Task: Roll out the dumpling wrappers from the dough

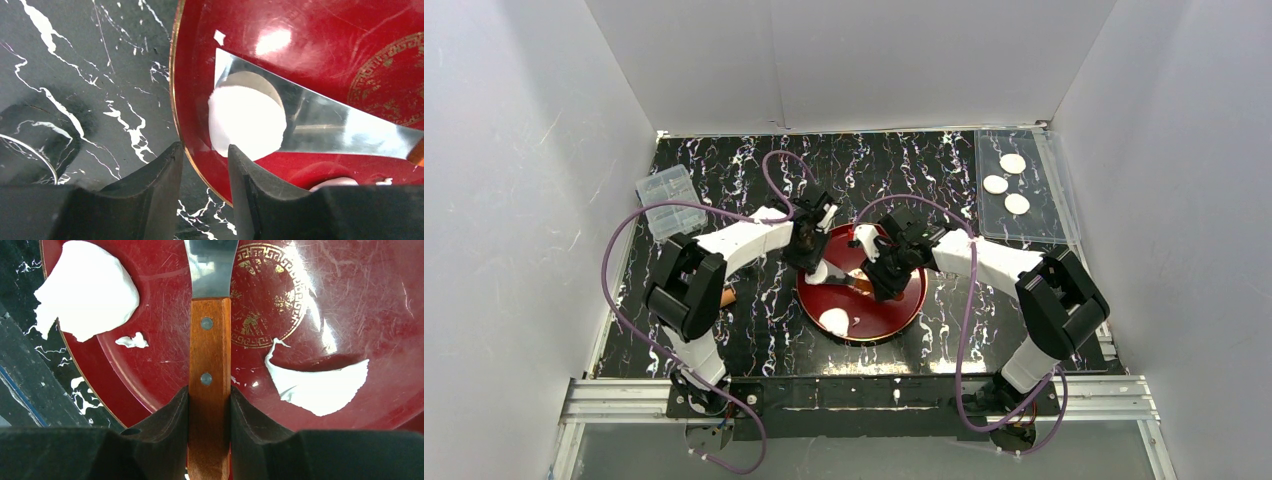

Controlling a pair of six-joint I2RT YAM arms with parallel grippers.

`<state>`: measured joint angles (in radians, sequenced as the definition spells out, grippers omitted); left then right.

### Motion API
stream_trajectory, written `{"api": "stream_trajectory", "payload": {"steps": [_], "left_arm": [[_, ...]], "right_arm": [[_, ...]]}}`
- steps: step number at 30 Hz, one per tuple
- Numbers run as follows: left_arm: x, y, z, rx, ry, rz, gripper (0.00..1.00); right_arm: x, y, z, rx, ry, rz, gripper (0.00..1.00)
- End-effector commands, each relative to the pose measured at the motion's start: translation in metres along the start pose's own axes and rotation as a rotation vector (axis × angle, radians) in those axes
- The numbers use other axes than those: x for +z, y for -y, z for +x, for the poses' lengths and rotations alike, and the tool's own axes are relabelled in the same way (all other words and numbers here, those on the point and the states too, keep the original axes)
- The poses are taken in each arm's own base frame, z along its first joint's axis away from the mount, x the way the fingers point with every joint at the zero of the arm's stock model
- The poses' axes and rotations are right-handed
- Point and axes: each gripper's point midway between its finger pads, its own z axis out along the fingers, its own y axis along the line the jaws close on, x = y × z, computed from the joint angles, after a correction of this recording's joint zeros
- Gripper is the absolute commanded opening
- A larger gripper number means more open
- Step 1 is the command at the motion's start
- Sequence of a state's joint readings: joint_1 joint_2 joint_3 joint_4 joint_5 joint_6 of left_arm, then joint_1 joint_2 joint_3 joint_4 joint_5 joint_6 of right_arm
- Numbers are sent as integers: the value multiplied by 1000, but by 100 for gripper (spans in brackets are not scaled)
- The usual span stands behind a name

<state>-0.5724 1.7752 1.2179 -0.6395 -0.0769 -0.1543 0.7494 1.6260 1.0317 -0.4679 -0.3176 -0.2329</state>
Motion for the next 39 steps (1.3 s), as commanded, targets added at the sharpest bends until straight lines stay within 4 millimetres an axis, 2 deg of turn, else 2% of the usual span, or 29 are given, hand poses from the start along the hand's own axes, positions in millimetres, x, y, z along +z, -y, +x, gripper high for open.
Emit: {"api": "stream_trajectory", "payload": {"steps": [1,5,11,17,22,27,31,36,39], "left_arm": [[-39,13,-24,64,138,9,37],[-52,10,-31,68,177,-5,40],[-76,2,-50,22,230,24,48],[-73,-16,-51,-51,215,22,51],[-72,-30,-50,-107,213,17,58],[-88,-42,-63,-146,253,22,66],[-96,-48,-68,-157,270,24,74],[-97,-37,-62,-134,267,99,93],[-97,-35,-58,-120,265,121,98]], "right_arm": [[1,-6,-14,-14,74,-21,1],[2,-9,-13,-15,98,-29,1],[-9,-20,-18,-54,187,-58,1],[-26,-23,-16,-53,242,-64,1],[-49,-13,-19,-32,301,-21,1],[-73,13,-15,38,354,49,1],[-105,42,-17,92,437,151,1],[-146,82,-10,183,529,278,1],[-168,110,1,253,571,366,1]]}}
